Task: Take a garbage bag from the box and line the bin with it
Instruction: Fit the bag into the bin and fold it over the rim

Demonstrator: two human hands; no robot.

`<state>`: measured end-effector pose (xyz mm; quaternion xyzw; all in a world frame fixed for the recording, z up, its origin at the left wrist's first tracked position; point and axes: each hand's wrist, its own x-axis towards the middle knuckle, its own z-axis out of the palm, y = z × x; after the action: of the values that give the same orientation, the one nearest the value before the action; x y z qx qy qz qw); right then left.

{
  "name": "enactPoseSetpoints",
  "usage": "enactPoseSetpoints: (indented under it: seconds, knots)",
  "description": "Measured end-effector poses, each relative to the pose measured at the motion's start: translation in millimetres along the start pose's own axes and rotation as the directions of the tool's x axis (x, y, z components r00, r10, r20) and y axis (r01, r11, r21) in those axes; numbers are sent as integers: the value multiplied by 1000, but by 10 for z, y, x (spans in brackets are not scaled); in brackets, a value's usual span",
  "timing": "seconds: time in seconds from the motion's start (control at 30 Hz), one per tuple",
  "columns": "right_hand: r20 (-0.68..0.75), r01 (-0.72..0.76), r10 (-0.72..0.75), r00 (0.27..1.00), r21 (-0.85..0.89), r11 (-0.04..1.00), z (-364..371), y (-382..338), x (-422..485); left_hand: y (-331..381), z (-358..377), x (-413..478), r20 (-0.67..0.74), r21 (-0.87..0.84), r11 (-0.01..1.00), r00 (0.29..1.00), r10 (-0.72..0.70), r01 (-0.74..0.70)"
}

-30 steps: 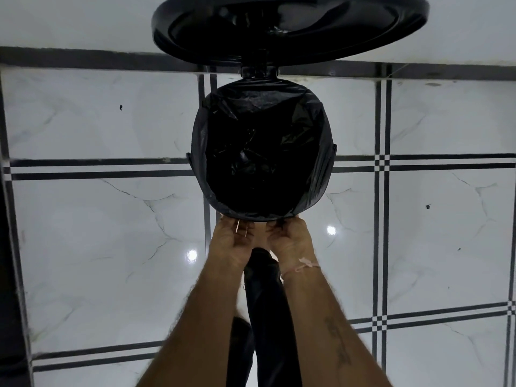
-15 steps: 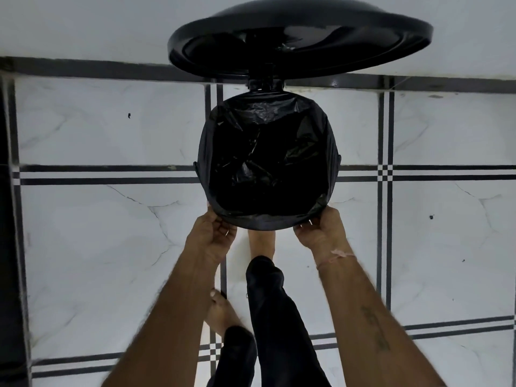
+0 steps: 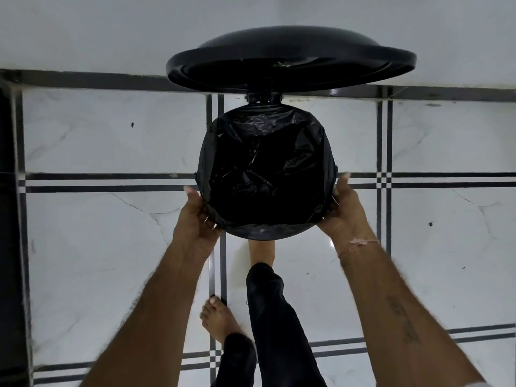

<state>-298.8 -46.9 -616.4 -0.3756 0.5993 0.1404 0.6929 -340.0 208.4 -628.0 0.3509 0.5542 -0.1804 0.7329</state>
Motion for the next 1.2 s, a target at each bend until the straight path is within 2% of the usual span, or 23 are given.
enactPoseSetpoints:
  seconds: [0.07, 0.2, 0.23, 0.3, 0.37, 0.43, 0.5, 0.6, 0.63, 0.8, 0.97, 1.03, 1.2]
  knots:
    - [-39, 41, -44, 998, -56, 998, -15, -76, 14, 43, -3, 15, 11, 20, 1000, 1000, 9, -9]
    - [-150, 121, -141, 978, -136, 983, 28, -137, 53, 127, 79, 16, -121, 89, 996, 993, 18, -7]
    - [-191, 186, -228, 955, -215, 959, 58, -132, 54, 134, 125, 1, -180, 112, 993, 982, 62, -42]
    - [-197, 367, -472, 859, -405, 837, 142, -96, 32, 179, 221, -23, -272, 155, 971, 938, 217, -179]
    - [-106, 503, -616, 780, -479, 719, 258, -86, -34, 251, 315, -6, -241, 237, 914, 892, 383, -328]
    - [-18, 510, -592, 806, -485, 710, 363, -154, -30, 357, 408, 26, -115, 345, 841, 871, 477, -416]
    - [21, 460, -497, 867, -415, 785, 431, -273, 14, 464, 446, 94, -27, 363, 814, 868, 495, -453]
    - [17, 319, -327, 945, -279, 906, 446, -400, 35, 566, 360, 204, -8, 347, 852, 907, 421, -393]
    - [-2, 271, -284, 959, -283, 920, 435, -431, 41, 583, 314, 247, -17, 341, 872, 924, 381, -353]
    - [-42, 229, -279, 959, -463, 856, 567, -607, 156, 652, 361, 382, -68, 402, 882, 952, 298, -247]
    - [122, 194, -159, 980, -380, 904, 592, -703, 105, 772, 410, 361, 54, 286, 937, 980, 192, -200]
    - [109, 188, -156, 982, -417, 889, 607, -736, 127, 816, 411, 401, 59, 281, 939, 980, 188, -197]
    - [84, 237, -235, 968, -609, 757, 688, -847, 279, 904, 487, 477, -9, 361, 922, 988, 154, -141]
